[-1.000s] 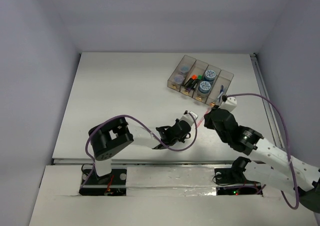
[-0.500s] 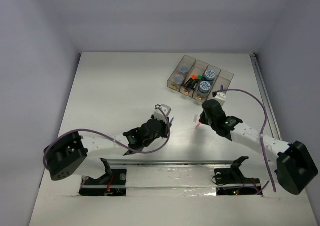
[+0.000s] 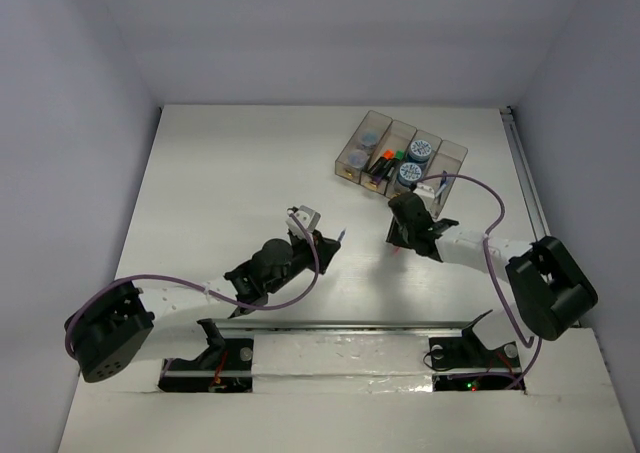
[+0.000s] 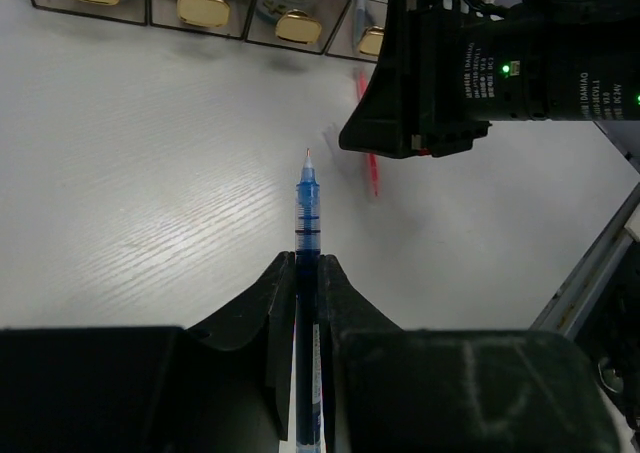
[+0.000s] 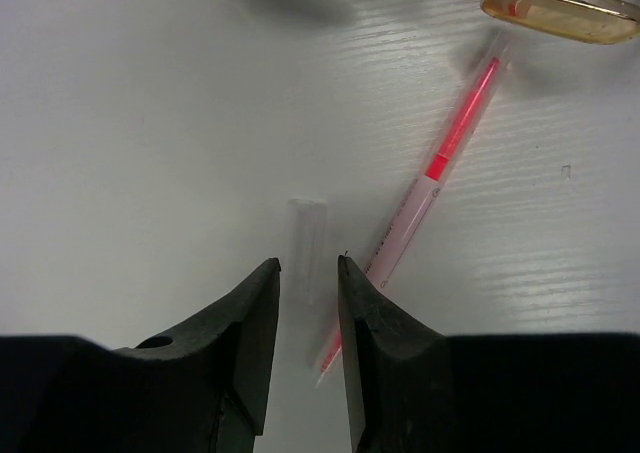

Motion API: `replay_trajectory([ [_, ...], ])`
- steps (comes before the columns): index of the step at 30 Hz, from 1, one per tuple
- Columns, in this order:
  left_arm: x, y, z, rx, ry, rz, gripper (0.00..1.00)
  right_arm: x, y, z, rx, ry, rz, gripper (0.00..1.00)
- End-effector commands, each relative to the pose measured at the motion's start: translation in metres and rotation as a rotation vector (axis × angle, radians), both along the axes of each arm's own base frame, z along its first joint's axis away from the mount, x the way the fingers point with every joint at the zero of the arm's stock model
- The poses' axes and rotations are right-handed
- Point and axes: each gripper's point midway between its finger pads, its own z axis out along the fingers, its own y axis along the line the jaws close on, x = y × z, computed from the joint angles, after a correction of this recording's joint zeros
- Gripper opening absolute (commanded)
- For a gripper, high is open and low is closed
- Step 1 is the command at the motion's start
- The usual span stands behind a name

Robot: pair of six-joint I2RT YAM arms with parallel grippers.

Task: Sort the stationery into containers
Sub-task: Close the pen cap on the pen.

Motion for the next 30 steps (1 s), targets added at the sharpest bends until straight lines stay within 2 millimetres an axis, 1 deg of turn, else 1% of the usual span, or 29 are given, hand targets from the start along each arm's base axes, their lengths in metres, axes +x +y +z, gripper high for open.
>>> replay_trajectory([
  [1,-0.004,-0.009,0.02,-0.088,-0.022,-0.045,0.0,0.024,0.013,0.022,0.054,-0.076,-0.015,0.36],
  [4,-0.01,-0.013,0.023,-0.109,-0.024,-0.087,0.0,0.024,0.012,0.017,0.038,-0.065,-0.021,0.36],
  [5,-0.011,-0.014,0.024,-0.111,-0.023,-0.092,0.0,0.026,0.014,0.018,0.045,-0.071,-0.017,0.36],
  [9,-0.014,-0.017,0.021,-0.111,-0.013,-0.114,0.0,0.028,0.013,0.014,0.035,-0.063,-0.026,0.35],
  [11,-0.014,-0.018,0.021,-0.109,-0.011,-0.117,0.0,0.027,0.011,0.009,0.014,-0.049,-0.034,0.34],
  [14,-0.015,-0.019,0.022,-0.114,-0.012,-0.123,0.0,0.027,0.011,0.008,0.01,-0.045,-0.031,0.32],
  [18,-0.015,-0.02,0.02,-0.117,-0.005,-0.123,0.0,0.026,0.01,0.003,-0.007,-0.028,-0.027,0.31],
  [23,-0.014,-0.021,0.021,-0.12,-0.005,-0.123,0.0,0.027,0.011,0.001,-0.01,-0.018,-0.023,0.31],
  [27,-0.014,-0.021,0.02,-0.121,-0.004,-0.123,0.0,0.029,0.011,0.004,-0.001,-0.032,-0.029,0.16],
  [30,-0.021,-0.024,0.022,-0.135,-0.003,-0.162,0.0,0.033,0.013,0.014,0.019,-0.07,-0.031,0.09],
])
